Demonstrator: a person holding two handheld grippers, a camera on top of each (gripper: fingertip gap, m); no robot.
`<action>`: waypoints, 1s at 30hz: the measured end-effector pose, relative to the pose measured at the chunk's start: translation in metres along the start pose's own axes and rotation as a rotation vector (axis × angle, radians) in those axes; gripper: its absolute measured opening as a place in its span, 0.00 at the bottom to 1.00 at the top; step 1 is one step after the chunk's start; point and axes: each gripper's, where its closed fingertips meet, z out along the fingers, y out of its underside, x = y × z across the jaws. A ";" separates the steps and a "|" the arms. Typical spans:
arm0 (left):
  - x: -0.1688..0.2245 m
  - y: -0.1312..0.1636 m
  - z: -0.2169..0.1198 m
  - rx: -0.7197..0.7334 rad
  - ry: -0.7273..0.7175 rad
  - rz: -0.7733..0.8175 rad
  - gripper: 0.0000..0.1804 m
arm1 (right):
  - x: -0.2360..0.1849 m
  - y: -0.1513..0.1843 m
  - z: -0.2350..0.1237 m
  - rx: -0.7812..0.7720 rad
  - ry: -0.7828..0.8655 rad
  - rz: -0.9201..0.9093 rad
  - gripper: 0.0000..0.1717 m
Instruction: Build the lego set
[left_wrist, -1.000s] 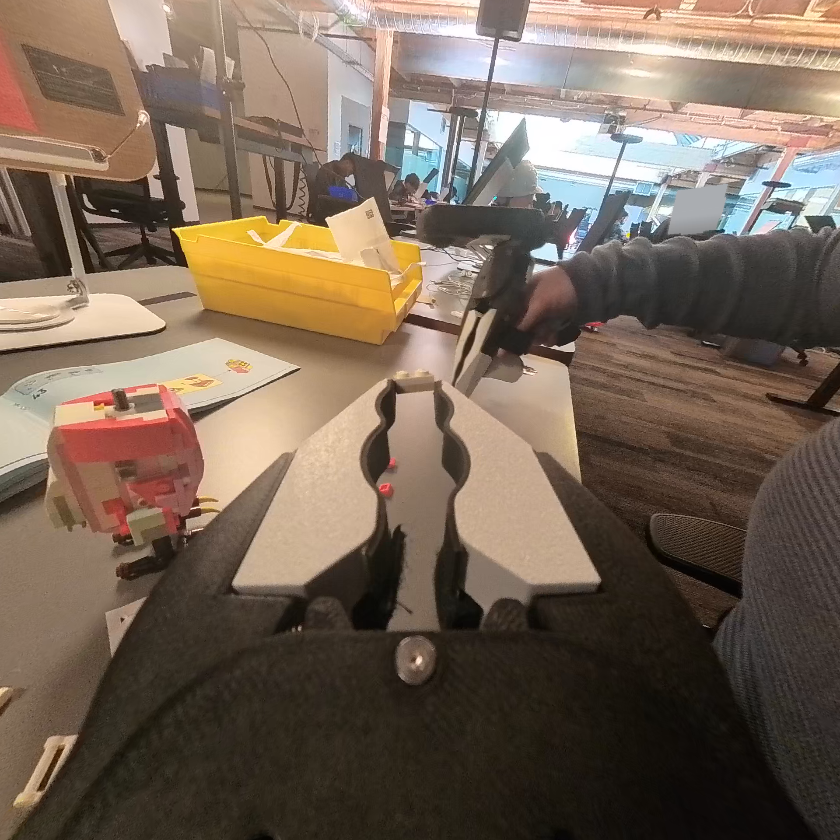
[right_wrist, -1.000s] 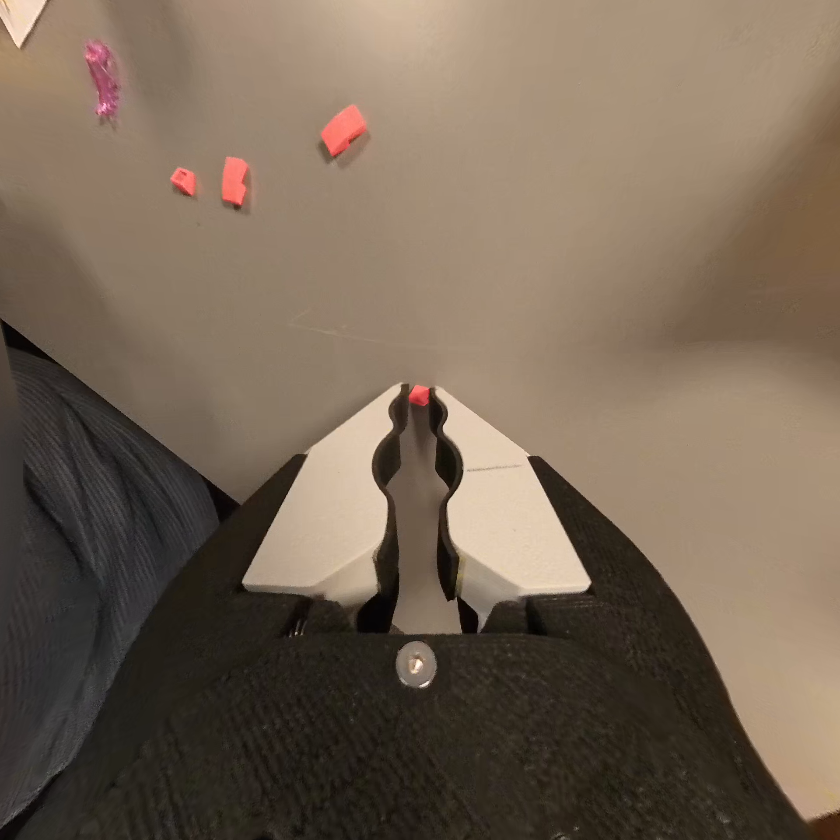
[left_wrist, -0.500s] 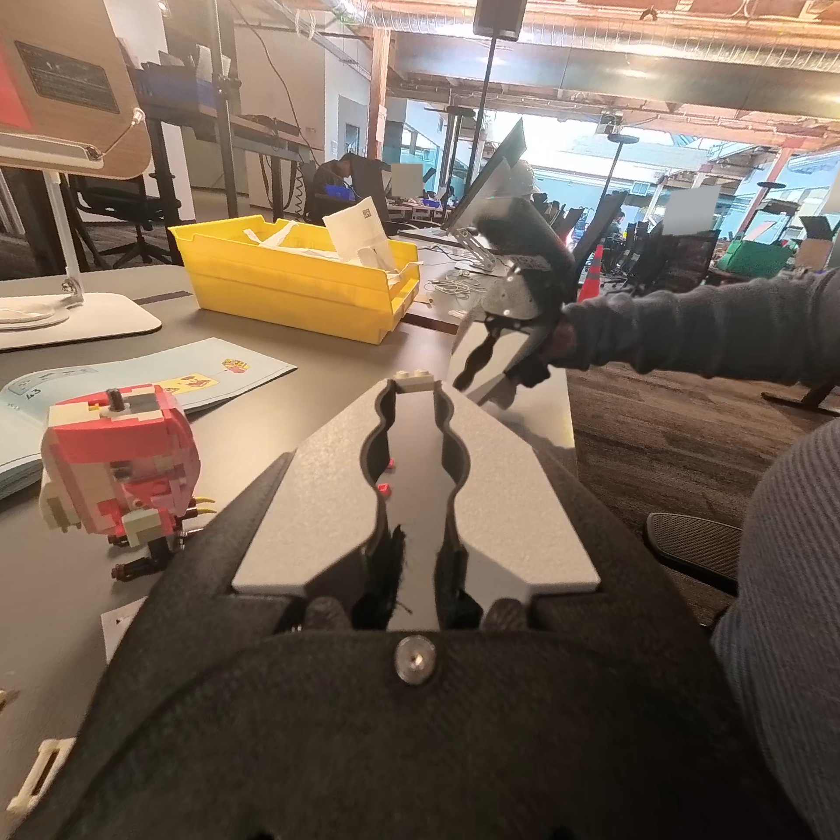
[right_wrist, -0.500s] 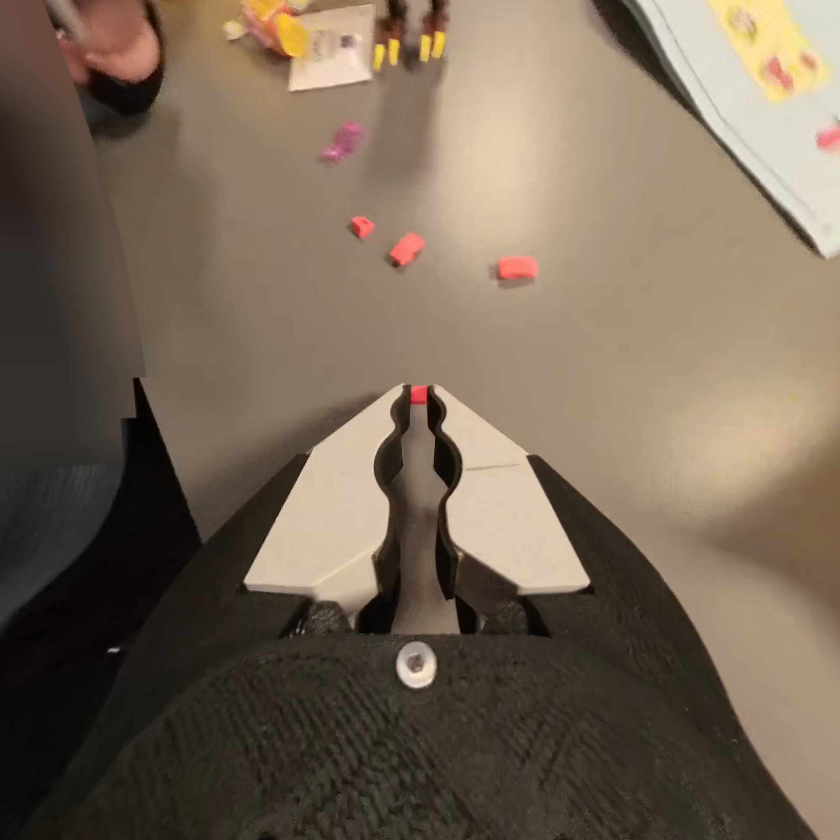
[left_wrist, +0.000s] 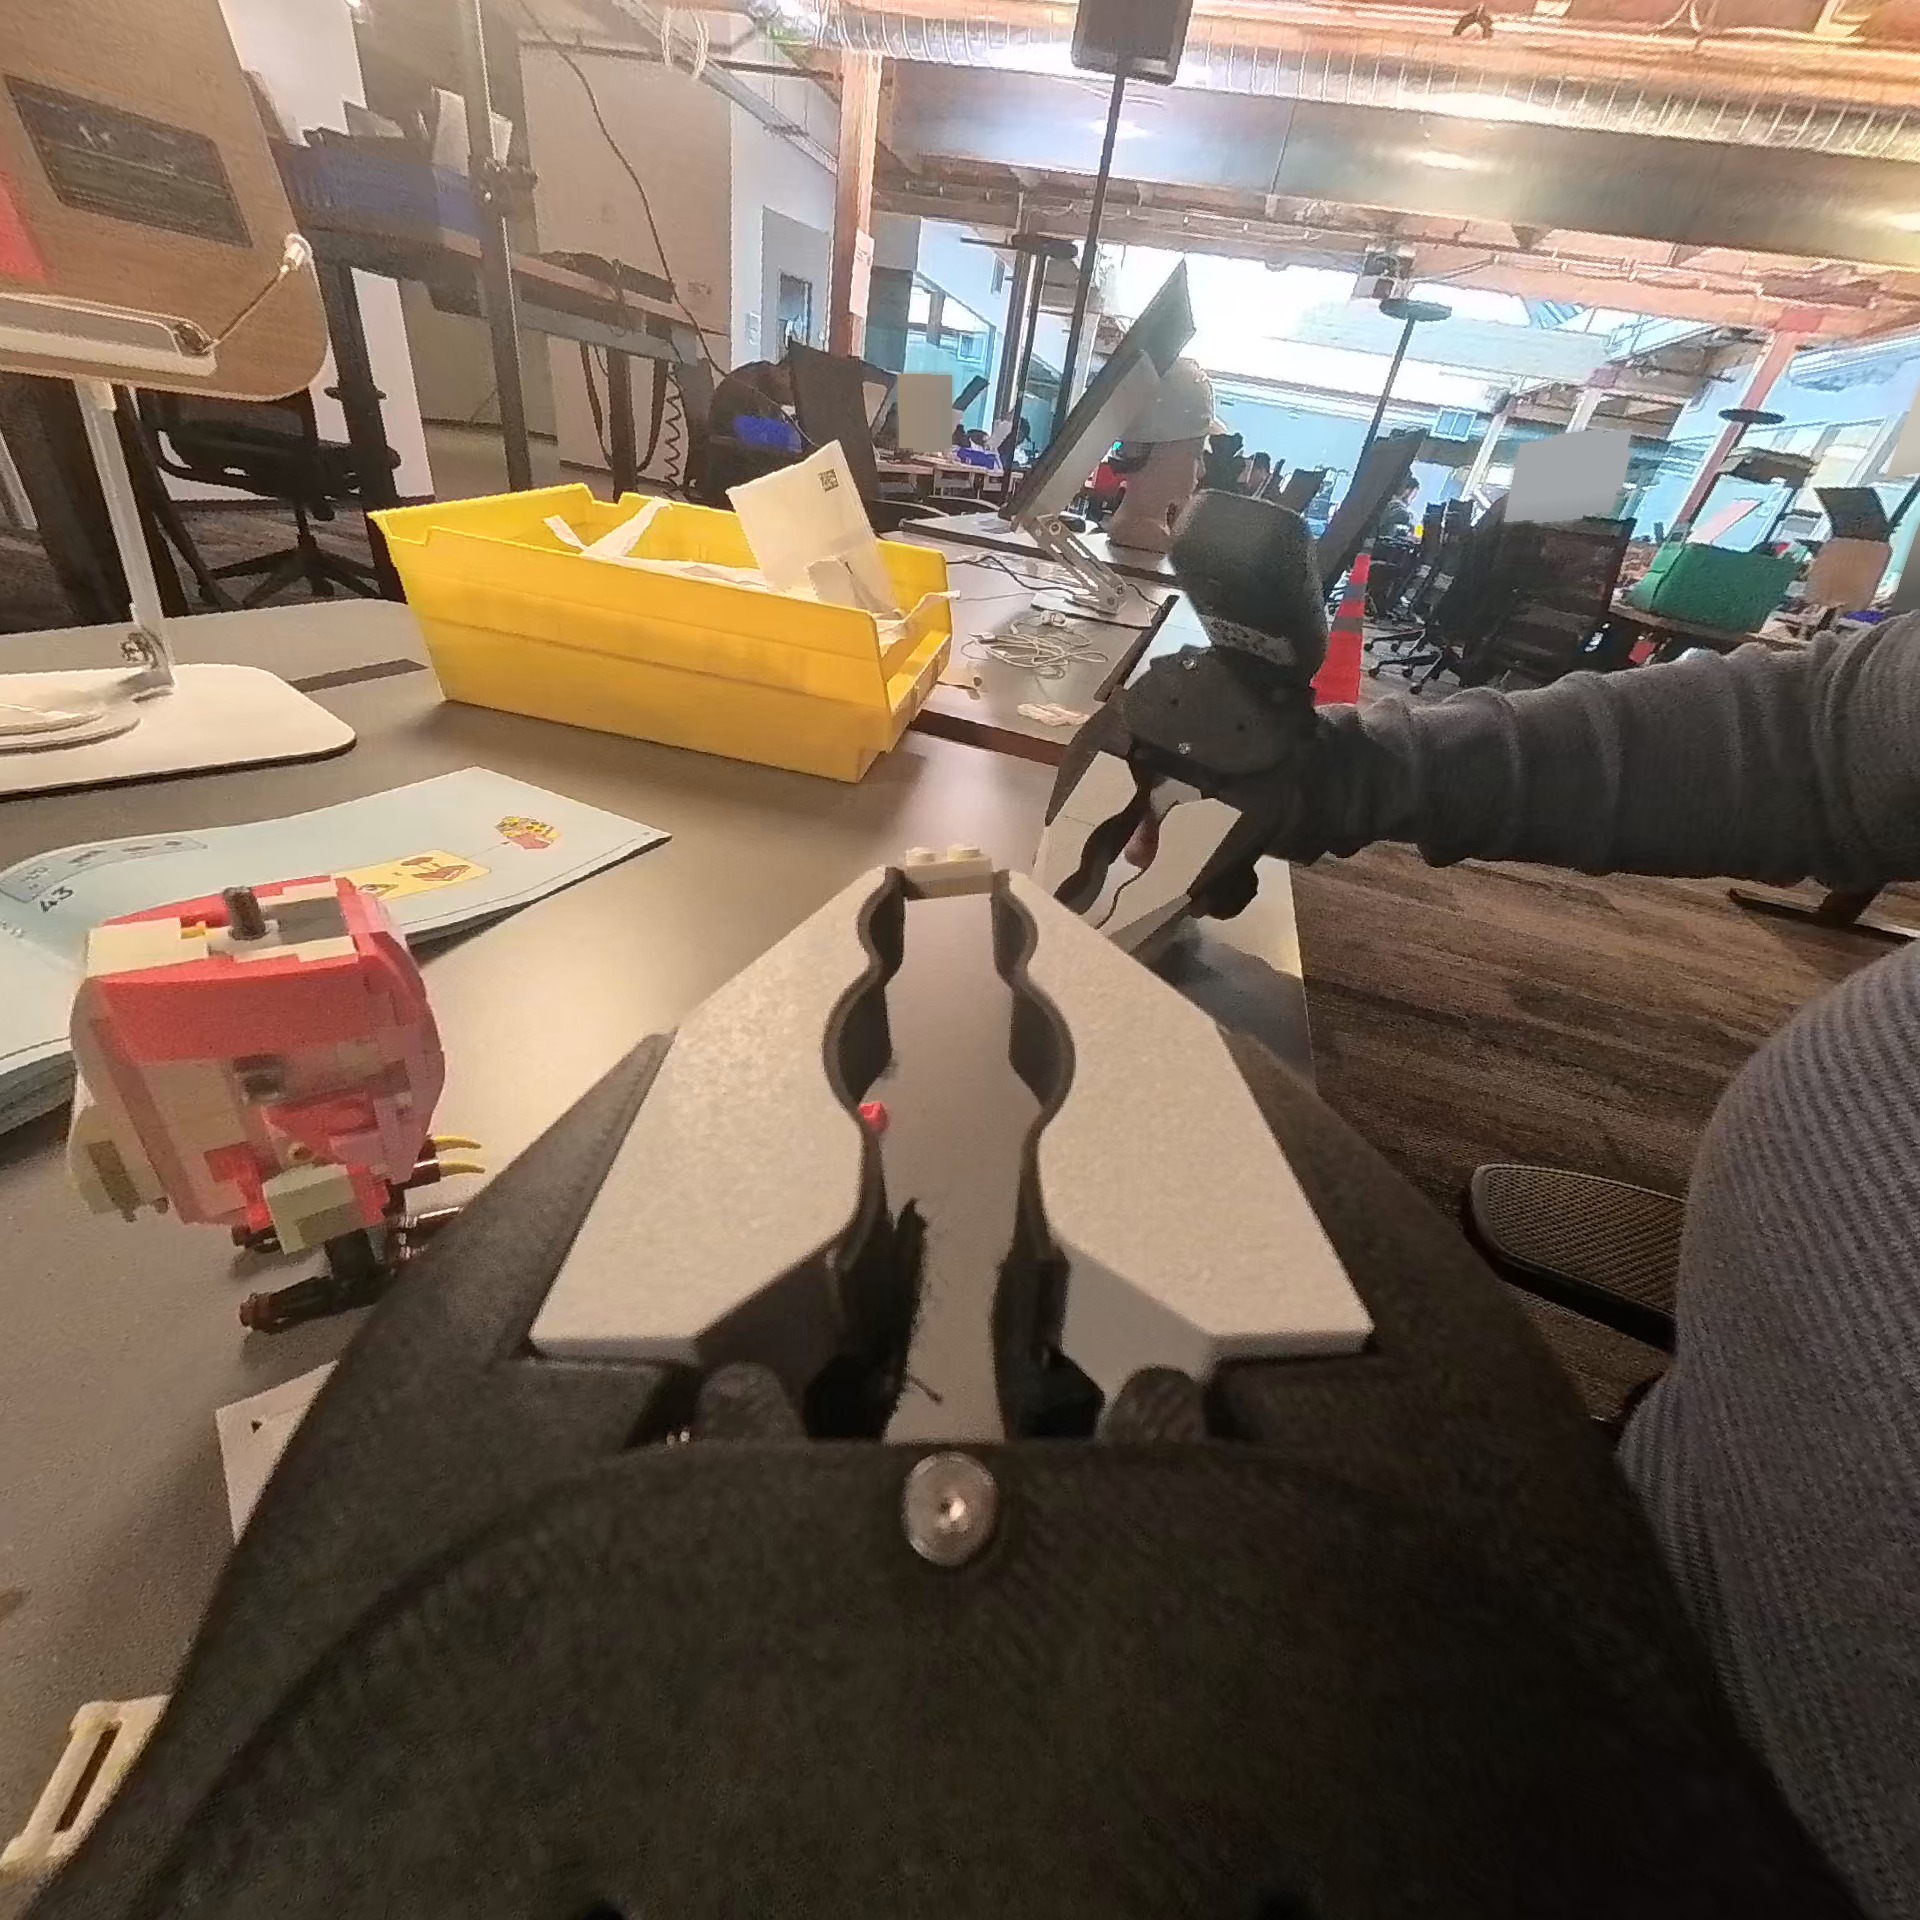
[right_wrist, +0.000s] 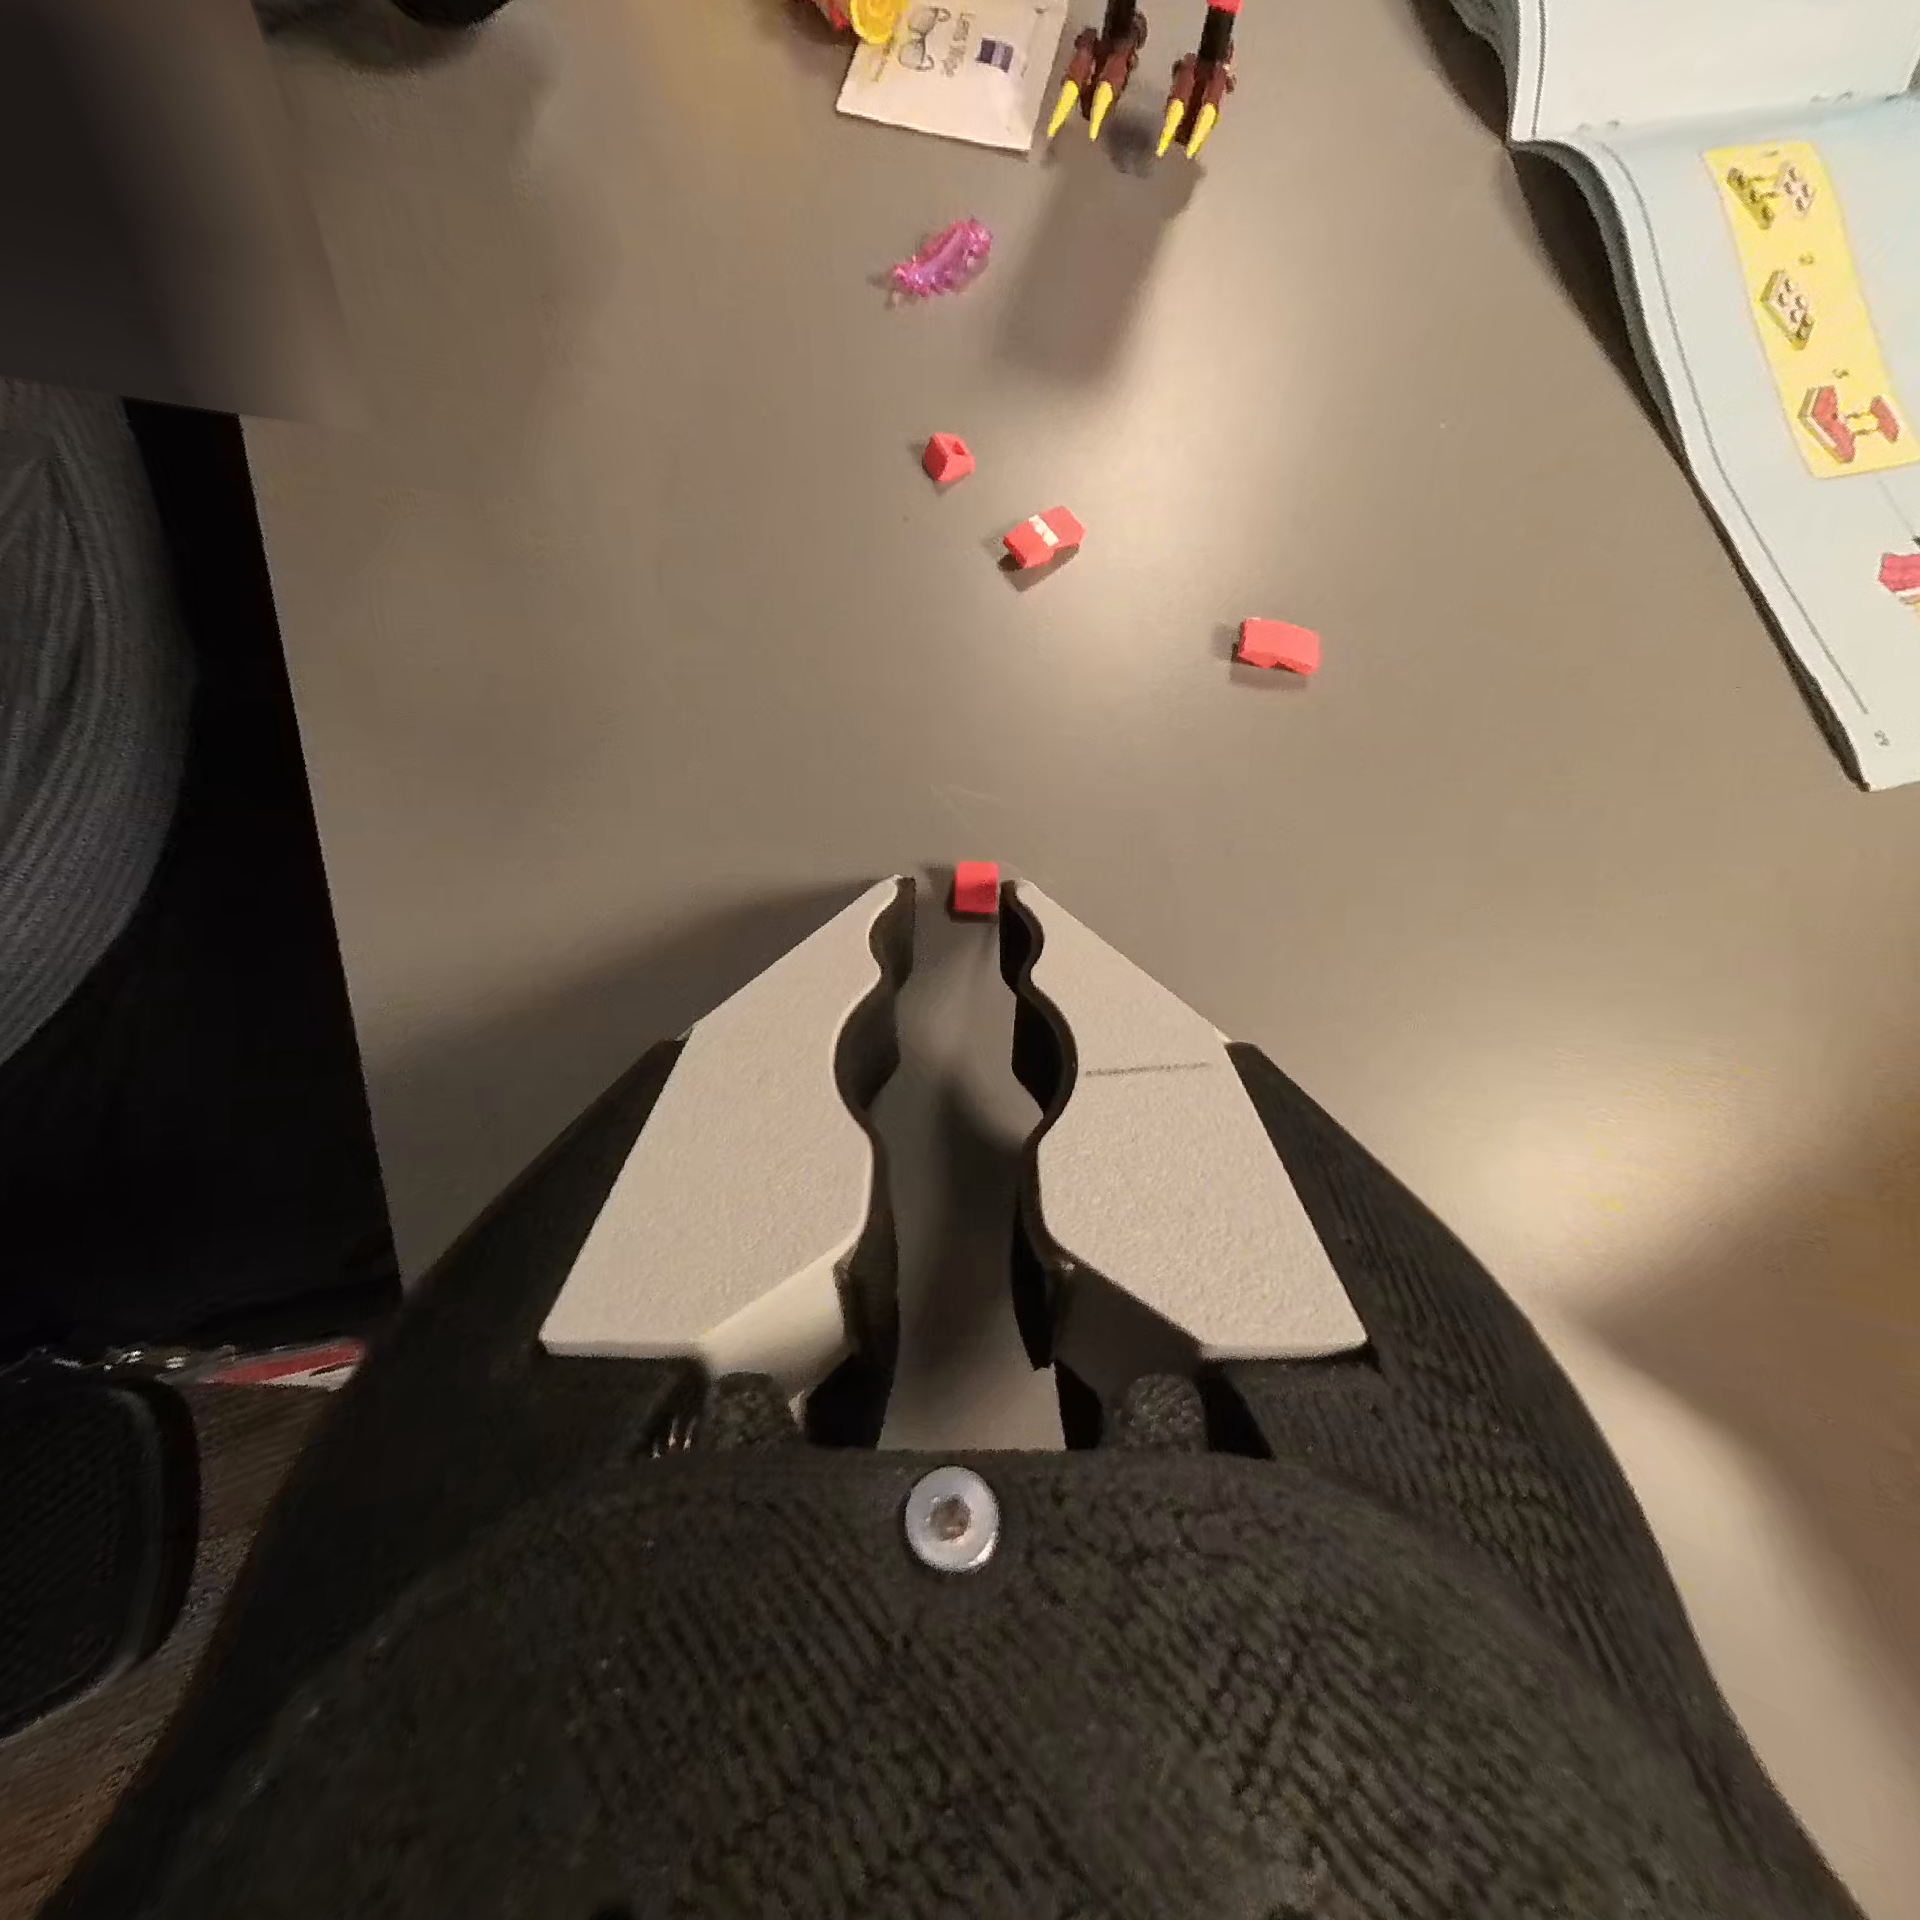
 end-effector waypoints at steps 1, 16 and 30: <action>0.000 0.000 0.000 0.000 0.001 0.000 0.08 | 0.000 -0.001 0.001 0.005 -0.003 -0.004 0.08; 0.011 -0.002 0.002 0.025 0.075 0.020 0.08 | 0.006 -0.085 -0.011 0.217 -0.013 -0.033 0.03; 0.032 -0.002 0.003 0.030 0.170 0.111 0.08 | -0.051 -0.184 -0.013 0.339 -0.228 -0.243 0.03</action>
